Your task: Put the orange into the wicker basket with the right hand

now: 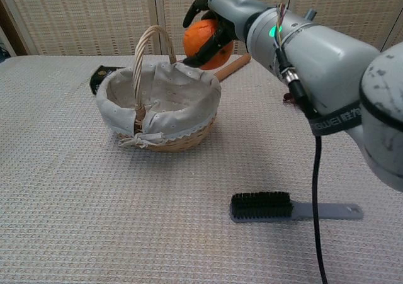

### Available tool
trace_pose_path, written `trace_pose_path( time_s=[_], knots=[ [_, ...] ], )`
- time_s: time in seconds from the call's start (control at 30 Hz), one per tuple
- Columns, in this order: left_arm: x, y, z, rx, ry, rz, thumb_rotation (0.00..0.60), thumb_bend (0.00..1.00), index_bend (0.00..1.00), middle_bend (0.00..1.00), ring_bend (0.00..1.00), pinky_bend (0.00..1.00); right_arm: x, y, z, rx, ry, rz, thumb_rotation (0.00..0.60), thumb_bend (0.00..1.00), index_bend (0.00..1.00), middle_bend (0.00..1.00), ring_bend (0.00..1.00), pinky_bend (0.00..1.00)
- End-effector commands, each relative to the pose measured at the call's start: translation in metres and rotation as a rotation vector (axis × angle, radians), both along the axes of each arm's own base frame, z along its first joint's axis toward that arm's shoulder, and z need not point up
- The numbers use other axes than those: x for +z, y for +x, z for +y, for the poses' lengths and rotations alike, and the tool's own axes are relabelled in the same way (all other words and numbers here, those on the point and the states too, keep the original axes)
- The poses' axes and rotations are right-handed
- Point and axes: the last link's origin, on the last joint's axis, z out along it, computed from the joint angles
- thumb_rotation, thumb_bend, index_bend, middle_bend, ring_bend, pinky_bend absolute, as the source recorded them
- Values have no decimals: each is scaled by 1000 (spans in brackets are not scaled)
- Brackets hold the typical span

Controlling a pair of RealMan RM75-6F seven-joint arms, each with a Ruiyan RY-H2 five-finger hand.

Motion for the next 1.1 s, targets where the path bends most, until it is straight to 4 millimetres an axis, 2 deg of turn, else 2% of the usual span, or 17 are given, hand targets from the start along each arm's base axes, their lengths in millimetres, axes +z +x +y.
trace_pose_path(
  time_s=[0.03, 0.3, 0.4, 0.6, 0.7, 0.73, 0.8, 0.87, 0.93, 1.0, 1.1],
  knots=[
    [0, -1, 0, 1, 0, -1, 600, 347, 0, 0, 0, 79, -16, 5, 1, 3, 8, 25, 600, 307, 293, 623, 639, 751],
    [-1, 0, -1, -5, -14, -8, 600, 346, 0, 0, 0, 79, -44, 0, 1, 38, -29, 86, 600, 307, 326, 623, 595, 705],
    [-1, 0, -2, -4, -15, -9, 600, 346, 0, 0, 0, 79, -46, 0, 1, 43, -33, 86, 600, 307, 334, 623, 576, 689],
    [0, 0, -2, -3, -16, -14, 600, 348, 0, 0, 0, 79, -61, -1, -2, 59, -70, 93, 600, 301, 361, 587, 504, 604],
    [0, 0, -2, -2, -17, -15, 600, 348, 0, 0, 0, 79, -65, -2, -4, 66, -89, 101, 600, 266, 374, 553, 460, 562],
    [0, 0, -2, -2, -17, -15, 600, 348, 0, 0, 0, 79, -66, -3, -5, 65, -89, 104, 600, 241, 394, 510, 409, 521],
    [0, 0, -2, -2, -19, -16, 600, 348, 0, 0, 0, 79, -69, -4, -5, 57, -77, 104, 600, 194, 342, 373, 256, 395],
    [0, 0, -2, -2, -20, -13, 600, 347, 0, 0, 0, 79, -69, -3, -5, 49, -66, 97, 600, 153, 114, 182, 76, 234],
    [-1, 0, -2, -1, -23, -11, 600, 347, 0, 0, 0, 79, -68, -2, -6, 50, -69, 95, 600, 131, 12, 77, 11, 143],
    [0, 0, -2, -2, -21, -11, 600, 347, 0, 0, 0, 79, -67, -2, -7, 57, -85, 96, 600, 116, 0, 22, 0, 88],
    [-1, 0, -2, -1, -22, -10, 600, 346, 0, 0, 0, 79, -64, -1, -8, 60, -96, 88, 600, 106, 0, 1, 0, 68]
  ],
)
